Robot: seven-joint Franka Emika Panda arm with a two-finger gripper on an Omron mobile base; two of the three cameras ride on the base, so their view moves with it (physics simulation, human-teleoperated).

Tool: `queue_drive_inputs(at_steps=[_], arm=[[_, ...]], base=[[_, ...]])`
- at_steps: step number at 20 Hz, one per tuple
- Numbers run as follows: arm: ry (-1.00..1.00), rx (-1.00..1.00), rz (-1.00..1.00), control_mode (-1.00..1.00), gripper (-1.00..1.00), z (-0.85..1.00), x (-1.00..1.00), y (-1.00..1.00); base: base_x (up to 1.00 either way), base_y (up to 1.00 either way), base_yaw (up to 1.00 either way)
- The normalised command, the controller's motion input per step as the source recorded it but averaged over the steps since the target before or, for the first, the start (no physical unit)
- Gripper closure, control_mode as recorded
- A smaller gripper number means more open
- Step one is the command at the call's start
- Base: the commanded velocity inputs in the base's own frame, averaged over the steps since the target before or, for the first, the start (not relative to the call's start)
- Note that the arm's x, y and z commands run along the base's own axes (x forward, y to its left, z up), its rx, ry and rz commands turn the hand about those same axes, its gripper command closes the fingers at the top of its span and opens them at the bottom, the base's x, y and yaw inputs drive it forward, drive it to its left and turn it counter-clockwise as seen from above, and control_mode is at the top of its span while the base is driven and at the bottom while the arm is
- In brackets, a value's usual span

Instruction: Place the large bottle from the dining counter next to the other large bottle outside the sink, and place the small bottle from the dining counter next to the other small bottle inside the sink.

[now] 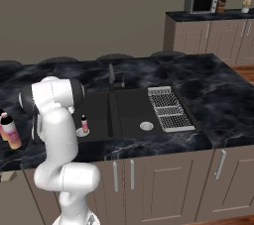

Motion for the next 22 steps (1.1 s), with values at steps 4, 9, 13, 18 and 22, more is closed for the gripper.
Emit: queue_drive_inputs(at_steps=[4,9,13,18,22], arm=[[0.0,0.0,0.0,-1.0,1.0,-0.24,0.0,0.0],[0.0,0.0,0.0,-1.0,1.0,-0.16,0.0,-0.06],[0.0,0.0,0.0,-1.0,1.0,-0.22,0.04,-0.08],[0.0,0.0,0.0,-1.0,1.0,-0.22,0.13,-0.15],[0.0,0.0,0.0,-1.0,1.0,-0.24,0.23,-0.1]], base=[[0.0,0.0,0.0],[0.0,0.0,0.0],[0.0,0.0,0.0],[0.0,0.0,0.0],[0.0,0.0,0.0]])
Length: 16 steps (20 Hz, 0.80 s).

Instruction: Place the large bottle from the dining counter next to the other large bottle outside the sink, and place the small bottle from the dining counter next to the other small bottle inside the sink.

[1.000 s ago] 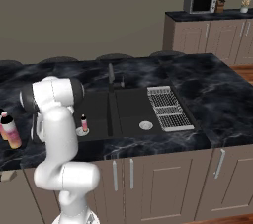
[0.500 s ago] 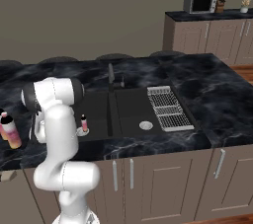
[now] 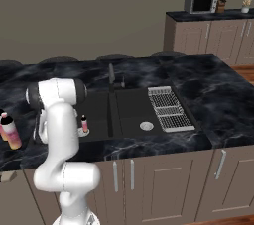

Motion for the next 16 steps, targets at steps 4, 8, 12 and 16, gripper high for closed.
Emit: queue_drive_inputs(at_steps=[4,8,12,16], arm=[[0.0,0.0,0.0,-1.0,1.0,-0.25,0.22,0.0],[0.0,0.0,0.0,-1.0,1.0,-0.28,0.24,0.0],[0.0,0.0,0.0,-1.0,1.0,-0.3,0.25,0.0],[0.0,0.0,0.0,-1.0,-1.0,-0.29,0.16,0.02]], base=[[0.0,0.0,0.0],[0.0,0.0,0.0],[0.0,0.0,0.0],[0.0,0.0,0.0]])
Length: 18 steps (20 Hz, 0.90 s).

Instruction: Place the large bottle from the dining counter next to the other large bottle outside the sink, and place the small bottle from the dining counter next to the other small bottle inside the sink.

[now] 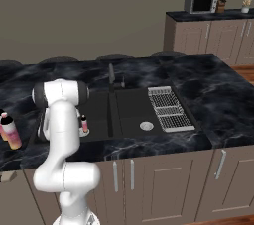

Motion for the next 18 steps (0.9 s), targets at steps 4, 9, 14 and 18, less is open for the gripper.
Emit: queue_drive_inputs(at_steps=[4,9,14,18], arm=[[-0.01,0.0,0.0,-1.0,-1.0,-0.14,0.03,0.05],[-0.04,0.02,0.0,-1.0,-1.0,0.0,0.0,0.0],[-0.06,0.04,0.0,-1.0,-1.0,0.05,0.0,-0.01],[-0.1,0.05,0.0,-1.0,-1.0,0.56,0.0,0.0]], base=[[0.0,0.0,0.0],[0.0,0.0,0.0],[0.0,0.0,0.0],[0.0,0.0,0.0]])
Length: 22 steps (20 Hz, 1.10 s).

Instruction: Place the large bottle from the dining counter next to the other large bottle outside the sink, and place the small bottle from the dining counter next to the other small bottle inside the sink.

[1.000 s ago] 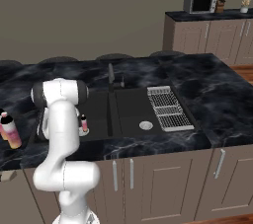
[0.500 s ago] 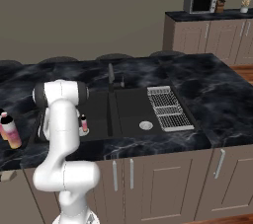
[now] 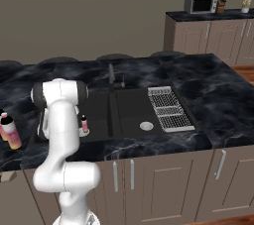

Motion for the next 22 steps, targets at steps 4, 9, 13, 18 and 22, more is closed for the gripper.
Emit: queue_drive_inputs(at_steps=[4,9,13,18,22], arm=[[-0.02,0.08,-0.02,-1.0,-1.0,0.71,0.05,-0.08],[0.03,0.03,-0.04,-1.0,-1.0,0.62,0.19,-0.13],[0.14,0.03,-0.09,-1.0,-1.0,0.47,0.05,-0.05],[0.14,0.02,-0.12,-1.0,-1.0,0.41,0.0,0.0],[0.13,0.03,-0.15,-1.0,-1.0,0.33,0.0,-0.04]], base=[[0.0,0.0,0.0],[0.0,0.0,0.0],[0.0,0.0,0.0],[0.0,0.0,0.0],[0.0,0.0,0.0]])
